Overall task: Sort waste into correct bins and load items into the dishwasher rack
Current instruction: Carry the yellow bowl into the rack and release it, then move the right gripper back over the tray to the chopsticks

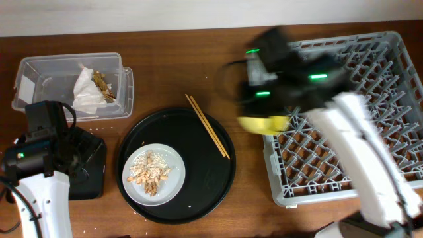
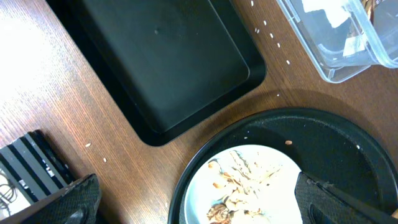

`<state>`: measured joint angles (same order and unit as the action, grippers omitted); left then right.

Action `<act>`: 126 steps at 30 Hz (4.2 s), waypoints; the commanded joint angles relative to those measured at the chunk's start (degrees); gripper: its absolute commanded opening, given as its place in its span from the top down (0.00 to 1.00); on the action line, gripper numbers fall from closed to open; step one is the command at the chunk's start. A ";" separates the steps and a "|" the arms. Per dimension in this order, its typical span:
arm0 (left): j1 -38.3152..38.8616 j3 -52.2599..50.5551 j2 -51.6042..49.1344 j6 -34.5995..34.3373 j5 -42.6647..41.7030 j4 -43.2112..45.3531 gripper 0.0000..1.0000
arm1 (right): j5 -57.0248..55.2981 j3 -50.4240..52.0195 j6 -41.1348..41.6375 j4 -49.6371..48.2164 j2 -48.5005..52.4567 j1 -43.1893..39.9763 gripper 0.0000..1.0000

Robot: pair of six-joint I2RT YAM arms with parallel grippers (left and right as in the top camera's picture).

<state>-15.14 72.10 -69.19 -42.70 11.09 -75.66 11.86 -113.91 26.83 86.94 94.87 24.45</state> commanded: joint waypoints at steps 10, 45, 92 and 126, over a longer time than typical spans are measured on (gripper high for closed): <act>-0.31 -0.17 0.70 -0.55 0.04 -0.02 0.01 | 29.44 8.72 -48.33 10.25 -1.95 -42.27 0.96; -0.31 -0.17 0.70 -0.55 0.04 -0.04 0.01 | 51.54 29.29 -64.52 10.43 20.37 -60.22 0.96; -0.31 -0.17 0.70 -0.55 0.04 -0.04 0.01 | -8.26 31.15 -15.34 -7.26 6.71 -41.83 0.96; -0.31 -0.17 0.70 -0.55 0.04 -0.02 0.01 | 10.56 22.08 -23.78 -22.05 -2.58 -6.78 0.16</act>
<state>-15.16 72.10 -69.19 -42.72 11.09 -75.64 24.62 -91.31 4.40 69.38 89.71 9.56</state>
